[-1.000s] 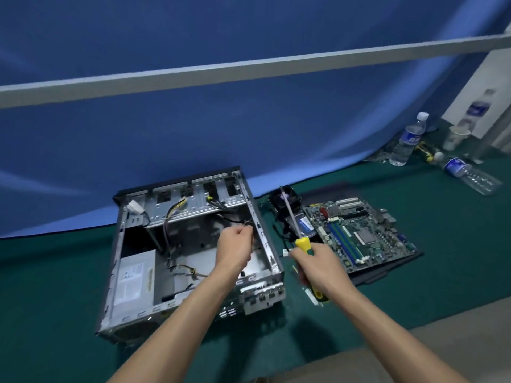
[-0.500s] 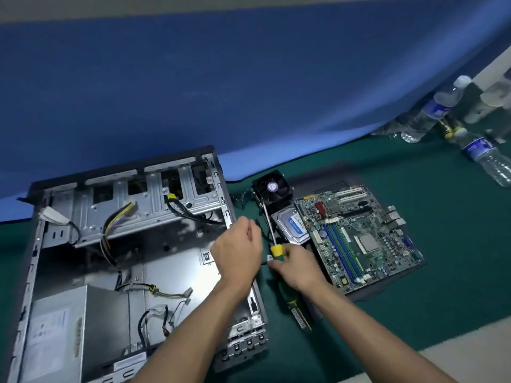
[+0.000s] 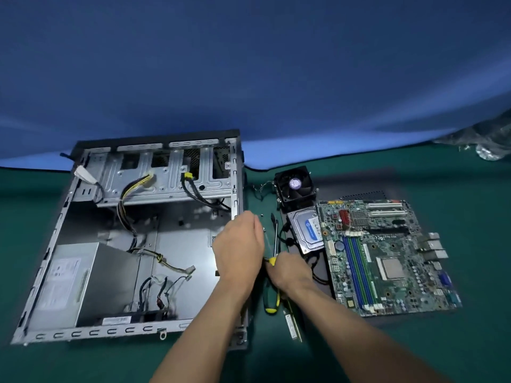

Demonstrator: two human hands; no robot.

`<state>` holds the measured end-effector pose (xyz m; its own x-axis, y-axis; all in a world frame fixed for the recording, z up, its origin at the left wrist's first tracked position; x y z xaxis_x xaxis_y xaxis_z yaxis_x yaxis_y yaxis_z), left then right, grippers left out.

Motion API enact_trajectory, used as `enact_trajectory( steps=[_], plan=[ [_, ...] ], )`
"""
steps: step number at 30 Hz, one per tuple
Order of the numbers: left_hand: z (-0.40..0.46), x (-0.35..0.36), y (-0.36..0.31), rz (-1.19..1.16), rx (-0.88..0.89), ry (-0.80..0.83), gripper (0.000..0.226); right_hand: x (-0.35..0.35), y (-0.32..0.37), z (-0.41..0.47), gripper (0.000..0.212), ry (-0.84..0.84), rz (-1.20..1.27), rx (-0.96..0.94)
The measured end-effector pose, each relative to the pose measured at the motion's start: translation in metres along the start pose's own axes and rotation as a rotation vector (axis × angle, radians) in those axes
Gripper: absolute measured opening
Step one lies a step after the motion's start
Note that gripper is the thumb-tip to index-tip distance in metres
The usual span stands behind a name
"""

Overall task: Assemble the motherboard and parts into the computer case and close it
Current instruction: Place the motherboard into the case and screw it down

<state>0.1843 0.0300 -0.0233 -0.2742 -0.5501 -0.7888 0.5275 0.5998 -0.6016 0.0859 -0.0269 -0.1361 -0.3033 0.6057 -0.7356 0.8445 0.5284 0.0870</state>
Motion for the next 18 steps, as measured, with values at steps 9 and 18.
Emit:
enact_trajectory(
  steps=[9,18],
  plan=[
    [0.002,0.004,0.003,0.076,-0.021,0.039,0.028,-0.023,-0.011,-0.010,0.040,-0.091,0.020,-0.091],
    [0.001,0.002,-0.001,0.091,-0.020,0.045,0.029,-0.066,-0.081,-0.037,0.043,-0.383,-0.154,0.061]
  ],
)
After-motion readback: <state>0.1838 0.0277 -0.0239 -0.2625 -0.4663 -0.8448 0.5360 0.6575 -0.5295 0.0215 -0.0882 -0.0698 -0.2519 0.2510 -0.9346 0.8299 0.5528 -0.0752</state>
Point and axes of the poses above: each hand's wrist, its own z-axis towards the middle knuckle, its own x-axis out of the palm, y = z × x, the point moved 6 cm from there along z, towards the middle knuckle, and after that the axes turned 13 degrees about -z, right-handed, at the moved point
